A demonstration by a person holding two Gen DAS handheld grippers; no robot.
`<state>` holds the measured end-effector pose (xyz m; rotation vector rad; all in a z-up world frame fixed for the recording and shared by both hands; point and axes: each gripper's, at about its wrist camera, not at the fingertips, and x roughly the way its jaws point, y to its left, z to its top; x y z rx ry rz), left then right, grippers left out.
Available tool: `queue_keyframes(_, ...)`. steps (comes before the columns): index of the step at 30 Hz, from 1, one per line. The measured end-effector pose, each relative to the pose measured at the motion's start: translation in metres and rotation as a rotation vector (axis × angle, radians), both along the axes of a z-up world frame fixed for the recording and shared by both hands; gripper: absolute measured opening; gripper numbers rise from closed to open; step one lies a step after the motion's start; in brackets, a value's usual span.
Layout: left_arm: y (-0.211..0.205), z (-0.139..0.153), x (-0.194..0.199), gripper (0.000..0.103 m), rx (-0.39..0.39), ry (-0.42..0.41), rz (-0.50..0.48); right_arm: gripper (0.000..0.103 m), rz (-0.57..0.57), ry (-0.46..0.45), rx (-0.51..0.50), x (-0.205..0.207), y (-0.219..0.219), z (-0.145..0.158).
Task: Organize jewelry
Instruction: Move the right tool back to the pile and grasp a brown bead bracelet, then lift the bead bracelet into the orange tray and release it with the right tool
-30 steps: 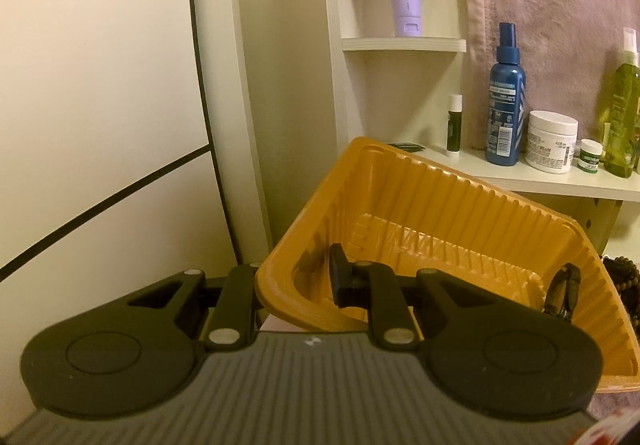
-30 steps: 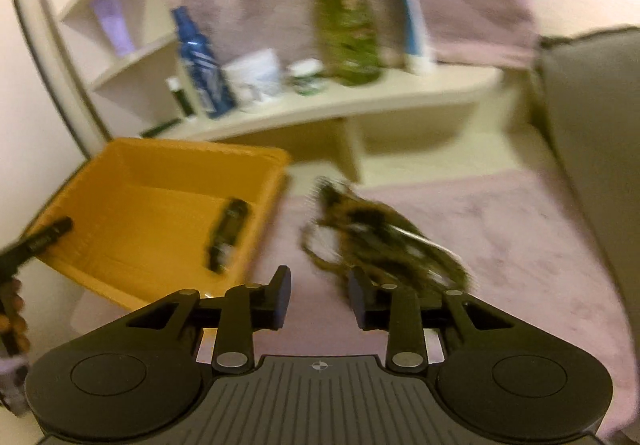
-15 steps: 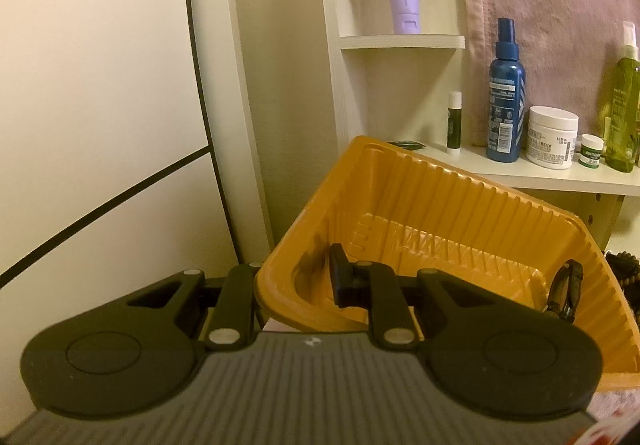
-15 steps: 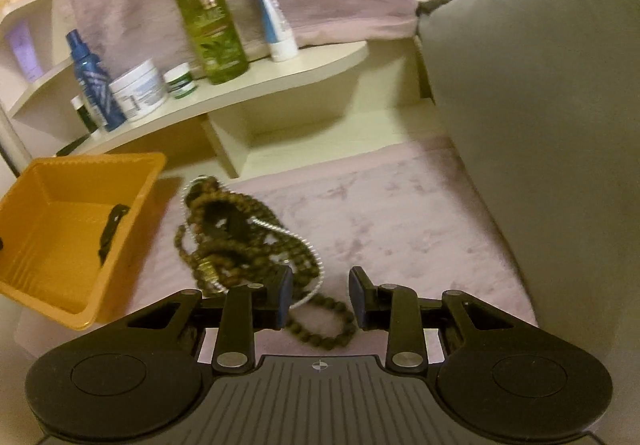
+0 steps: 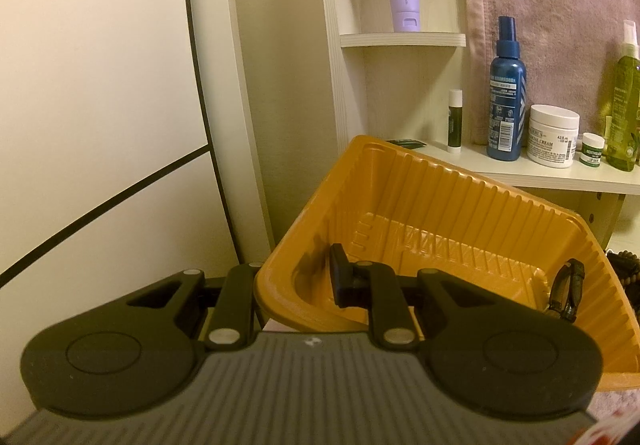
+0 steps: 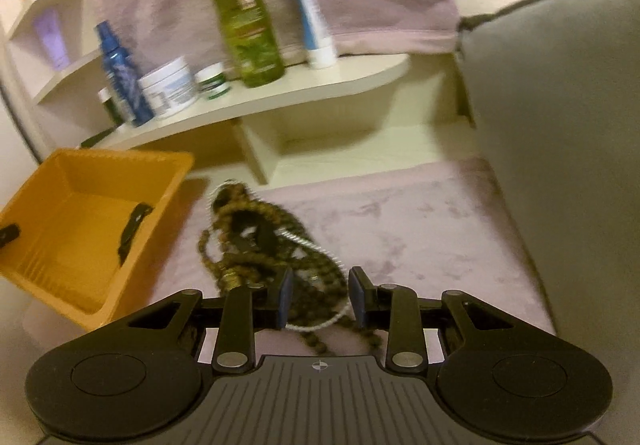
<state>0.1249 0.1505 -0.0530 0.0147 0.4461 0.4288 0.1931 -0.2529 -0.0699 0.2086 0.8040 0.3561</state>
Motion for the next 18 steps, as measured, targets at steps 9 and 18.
queue_keyframes(9, 0.0, 0.0, 0.0, 0.018, 0.0, 0.0, 0.001, 0.032, 0.059, -0.019, -0.039, 0.007, 0.023, -0.016)
queue_keyframes(18, 0.001, 0.0, 0.0, 0.018, -0.001, -0.001, 0.001, 0.007, 0.103, -0.186, -0.031, -0.01, 0.027, 0.007)
